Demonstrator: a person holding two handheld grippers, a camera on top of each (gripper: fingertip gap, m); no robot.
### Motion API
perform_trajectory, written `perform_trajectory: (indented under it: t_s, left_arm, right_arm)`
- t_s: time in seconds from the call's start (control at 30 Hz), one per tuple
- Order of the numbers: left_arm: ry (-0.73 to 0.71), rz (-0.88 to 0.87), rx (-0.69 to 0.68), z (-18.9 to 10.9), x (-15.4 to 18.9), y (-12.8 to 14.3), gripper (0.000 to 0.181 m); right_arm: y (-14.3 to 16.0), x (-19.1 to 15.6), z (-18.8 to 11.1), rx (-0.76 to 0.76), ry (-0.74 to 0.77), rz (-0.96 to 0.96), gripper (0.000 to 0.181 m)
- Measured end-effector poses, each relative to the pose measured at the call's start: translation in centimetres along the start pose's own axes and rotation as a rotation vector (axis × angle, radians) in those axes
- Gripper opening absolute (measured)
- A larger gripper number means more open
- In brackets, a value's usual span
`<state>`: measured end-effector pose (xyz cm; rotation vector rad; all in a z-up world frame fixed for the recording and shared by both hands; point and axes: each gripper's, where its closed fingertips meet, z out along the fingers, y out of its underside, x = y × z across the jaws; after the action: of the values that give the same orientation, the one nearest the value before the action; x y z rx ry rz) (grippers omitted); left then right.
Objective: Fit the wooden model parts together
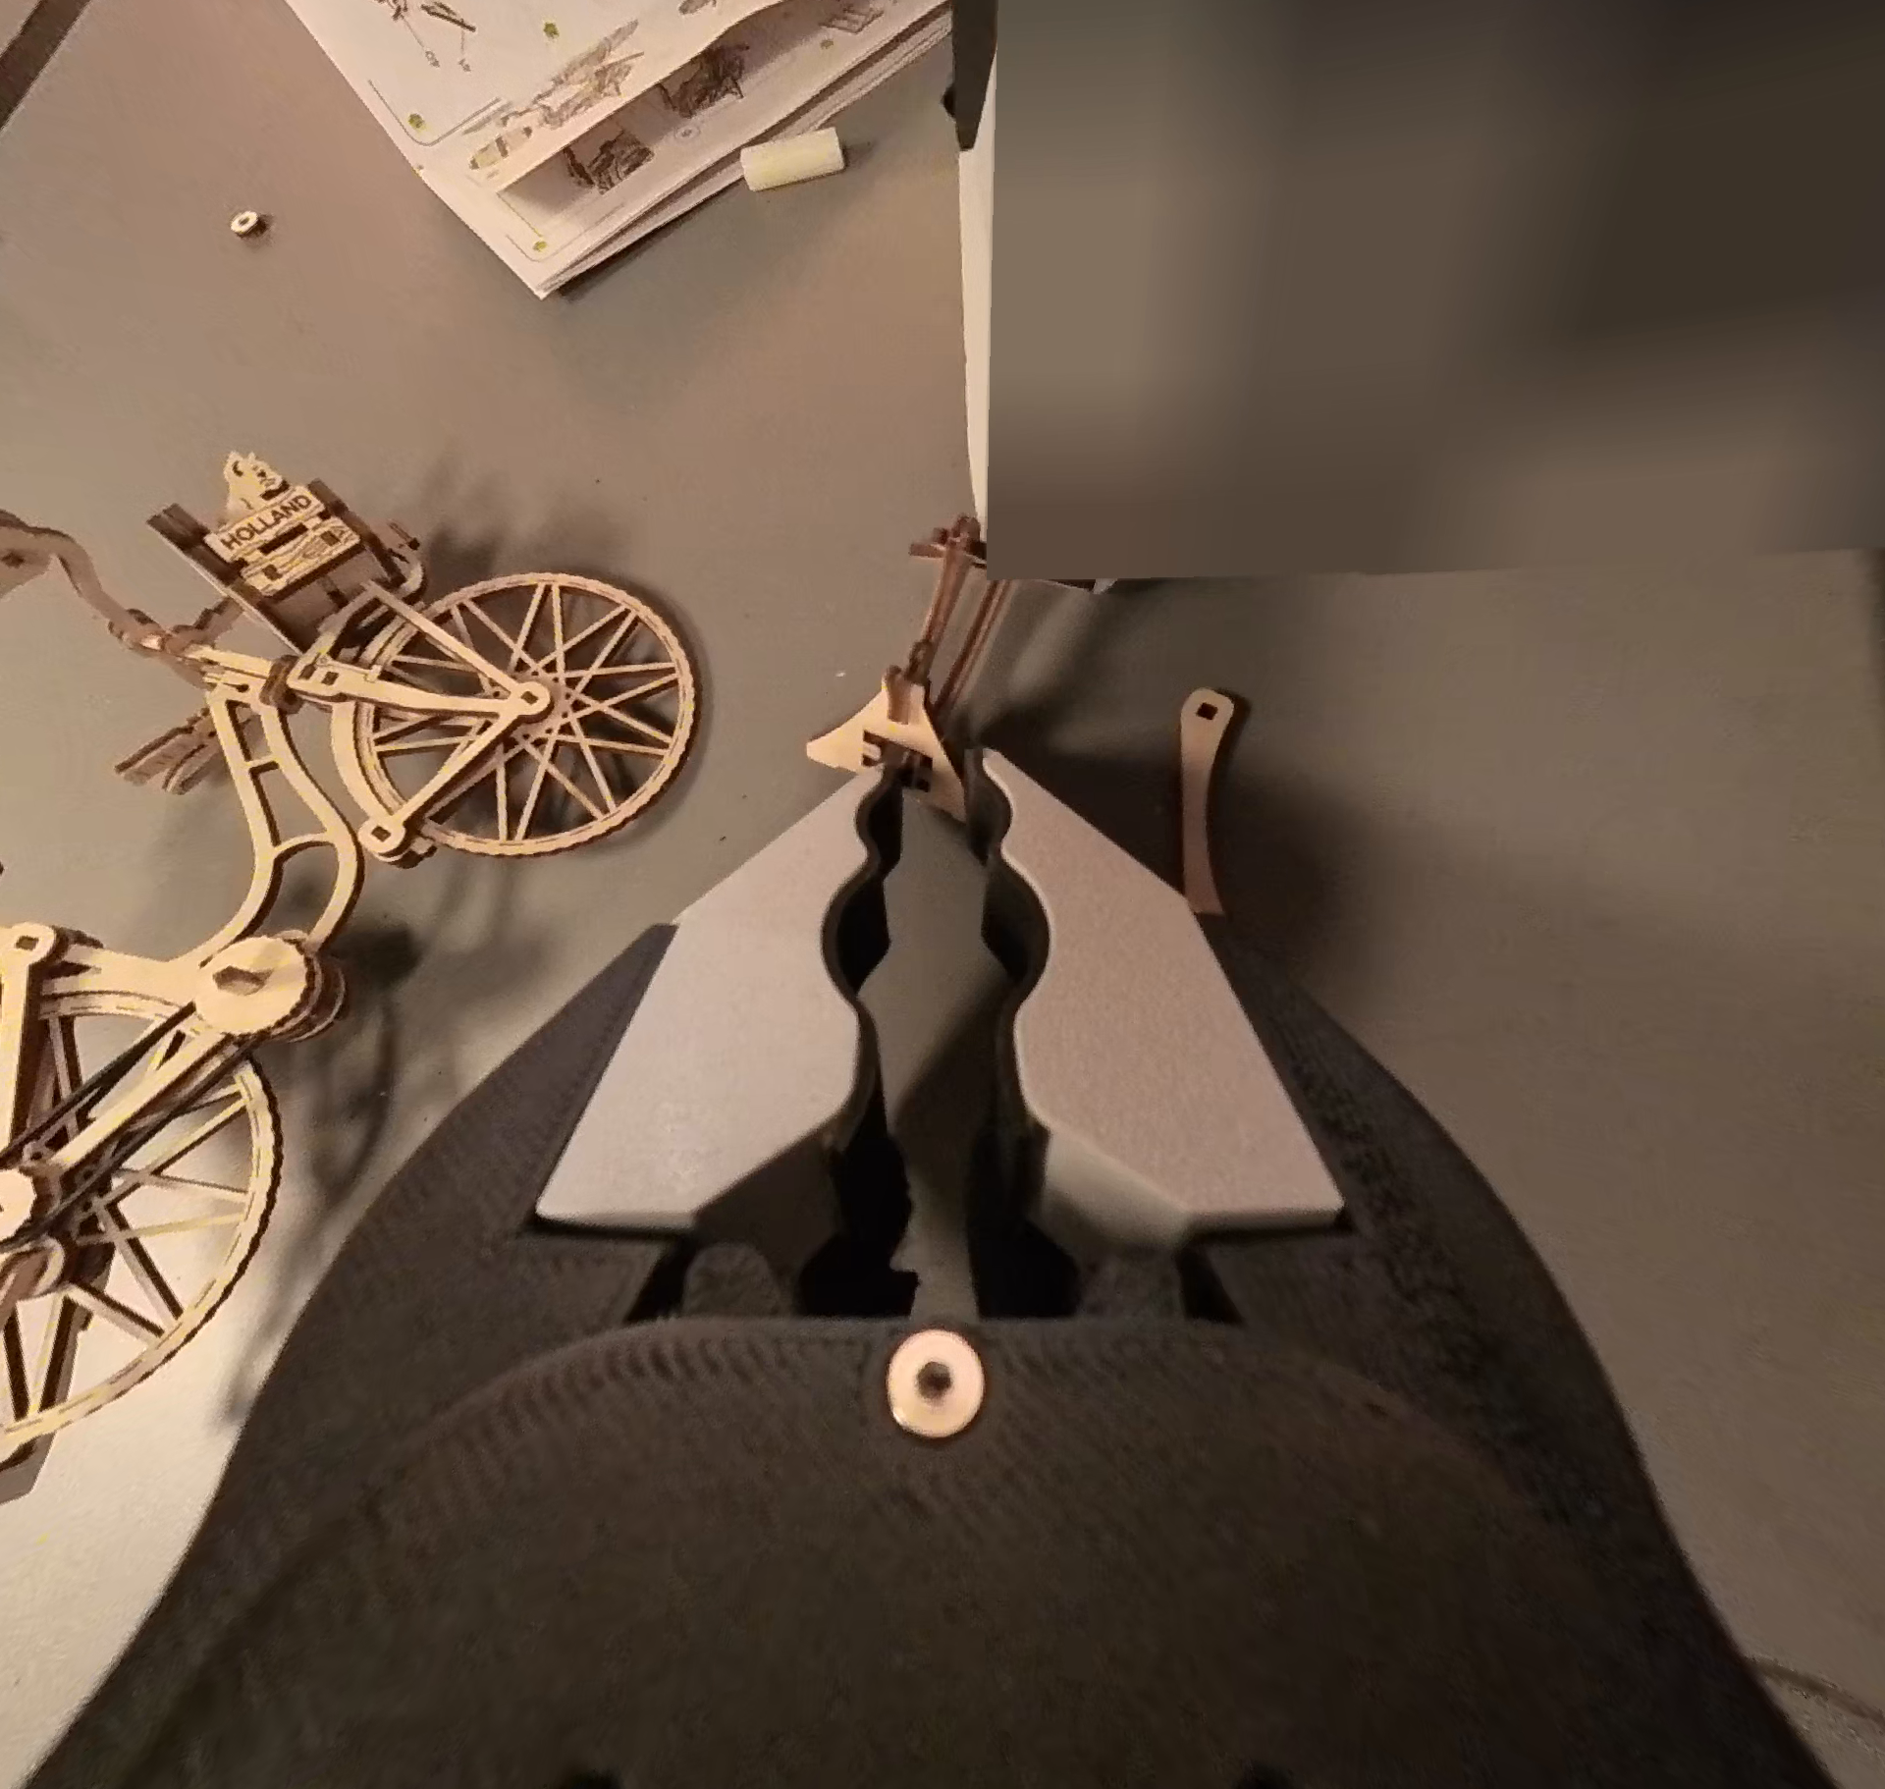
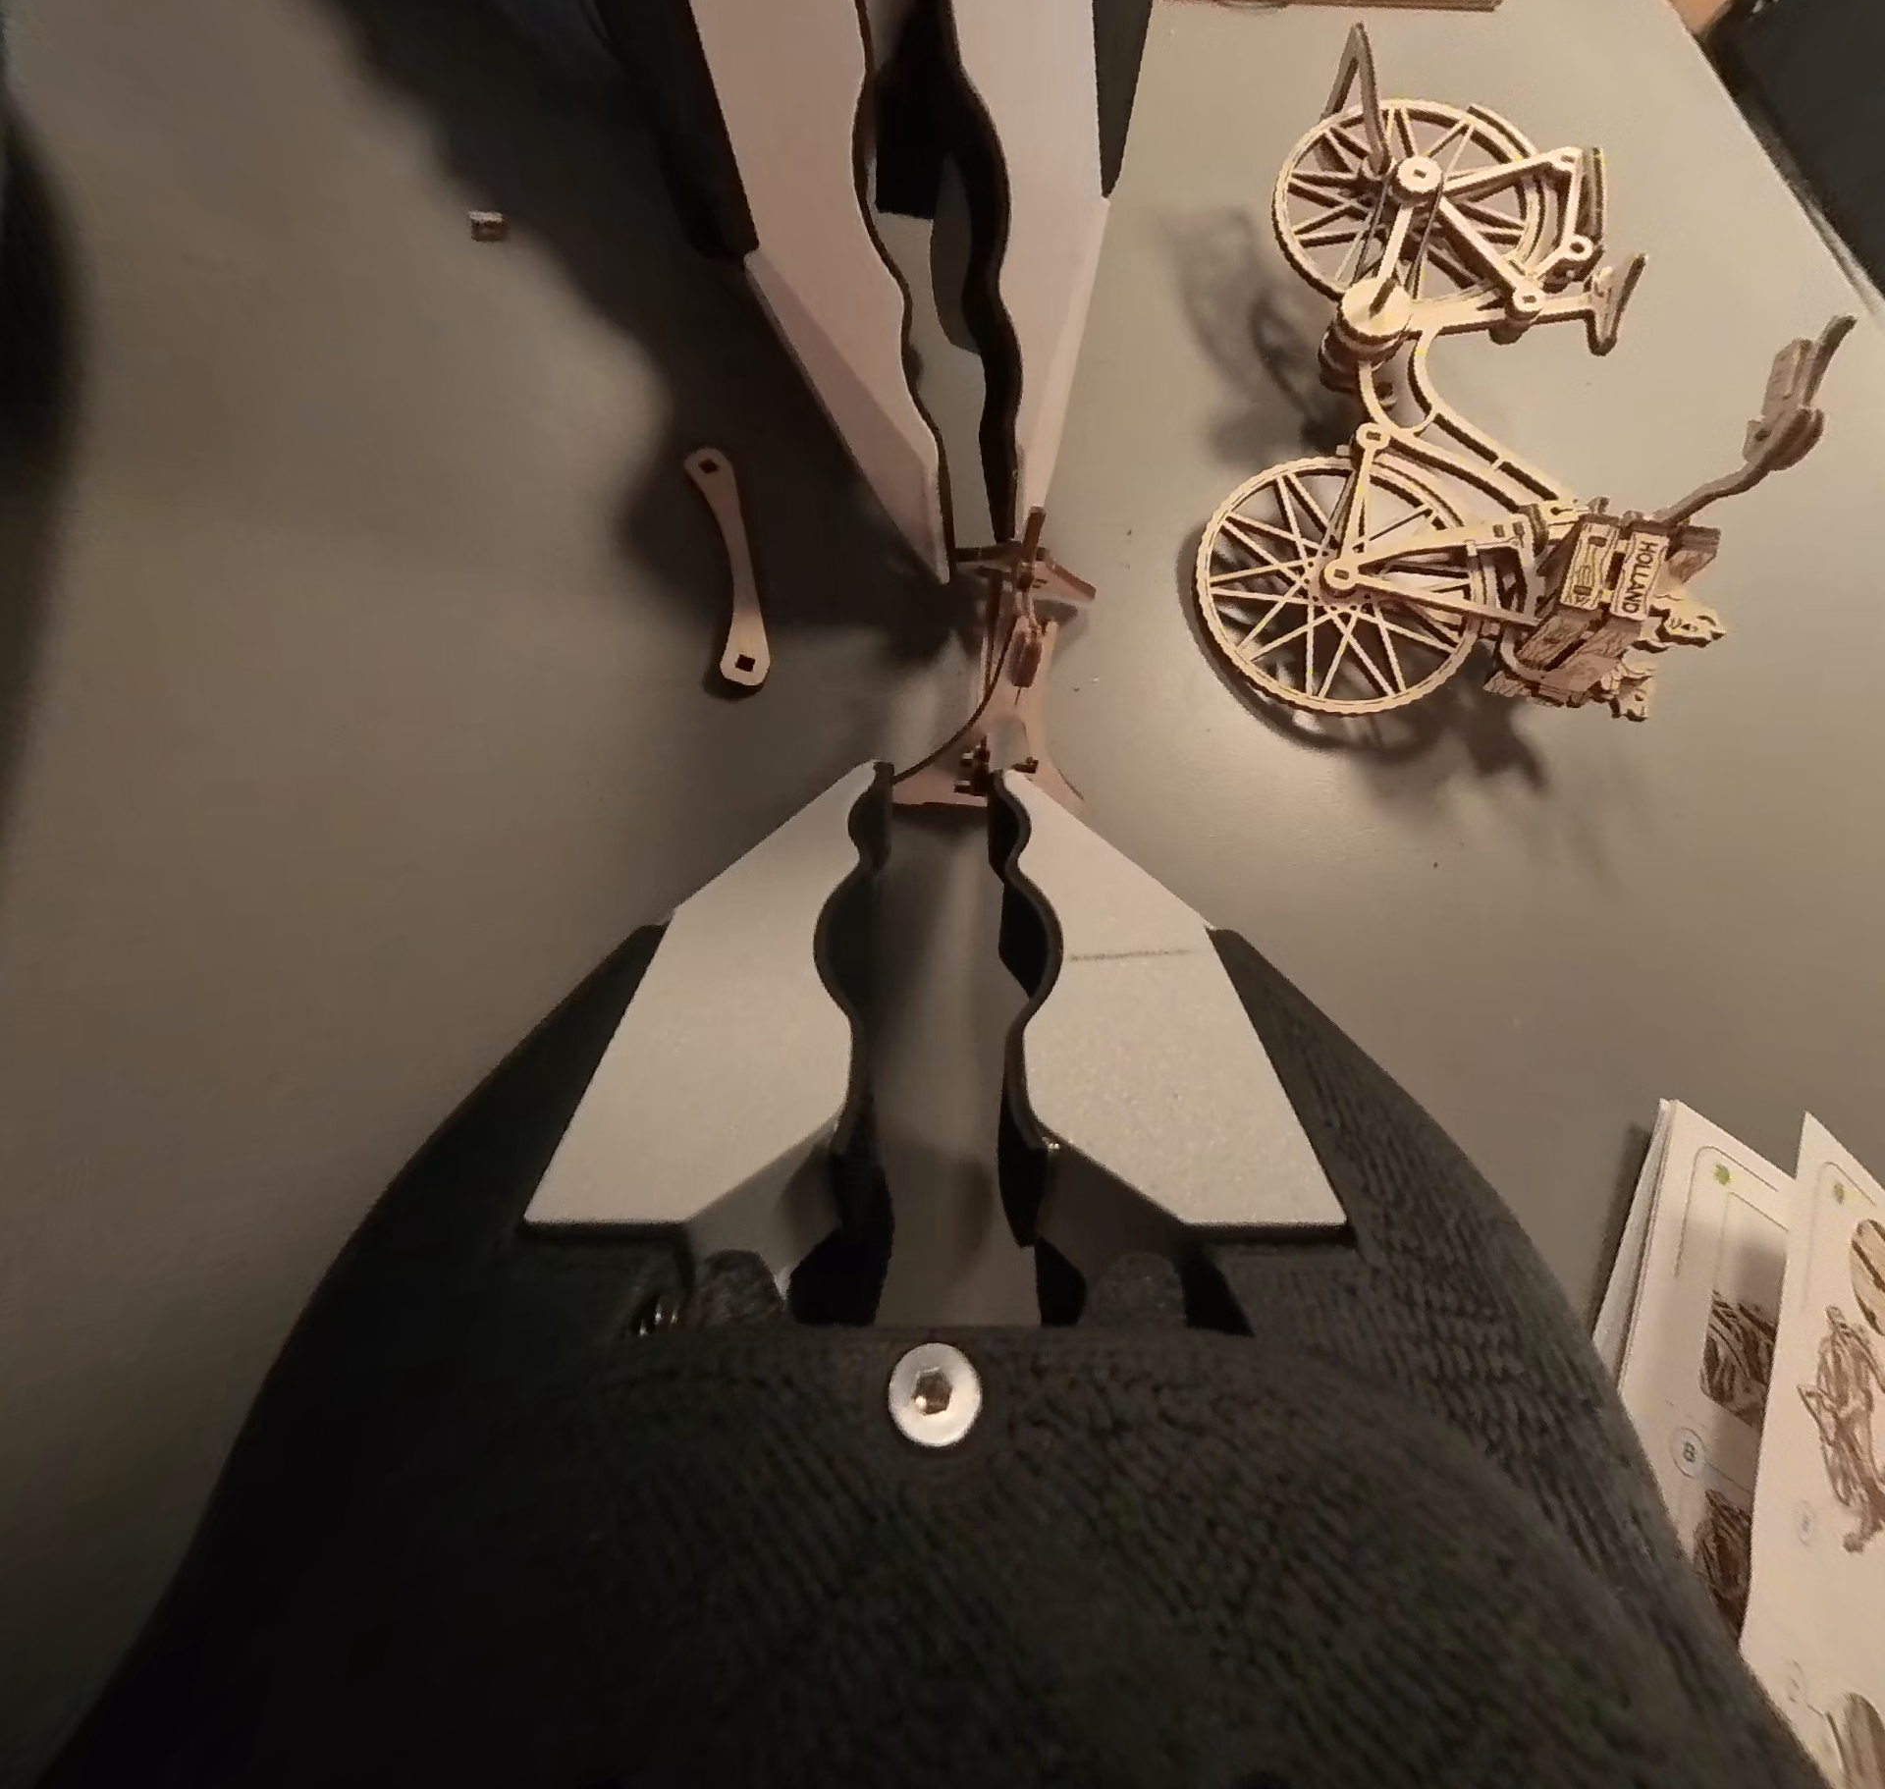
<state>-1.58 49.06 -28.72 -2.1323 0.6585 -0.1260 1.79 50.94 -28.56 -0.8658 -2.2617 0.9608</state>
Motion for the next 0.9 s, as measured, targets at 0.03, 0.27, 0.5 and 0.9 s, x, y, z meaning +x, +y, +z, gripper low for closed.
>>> perform_trajectory:
  t_s: [0.03,0.27,0.5,0.9]
  left_arm:
    - [-0.001,0.001,0.0,0.0,0.0,0.0,0.012]
    - [0.018,-0.008,-0.003,-0.01,0.13,0.05,0.011]
    - [0.004,0.081,0.002,0.01,0.15,0.0,0.011]
    - [0.102,0.131,0.021,0.02,-0.01,-0.01,0.011]
  right_arm:
    - [0.02,0.01,0.01,-0.001,0.0,0.001,0.016]
    - [0.1,0.01,0.05,-0.007,-0.021,0.033,0.016]
    - [0.12,0.04,0.03,-0.01,-0.04,0.056,0.015]
    - [0.18,0.47,0.05,-0.012,-0.035,0.074,0.014]
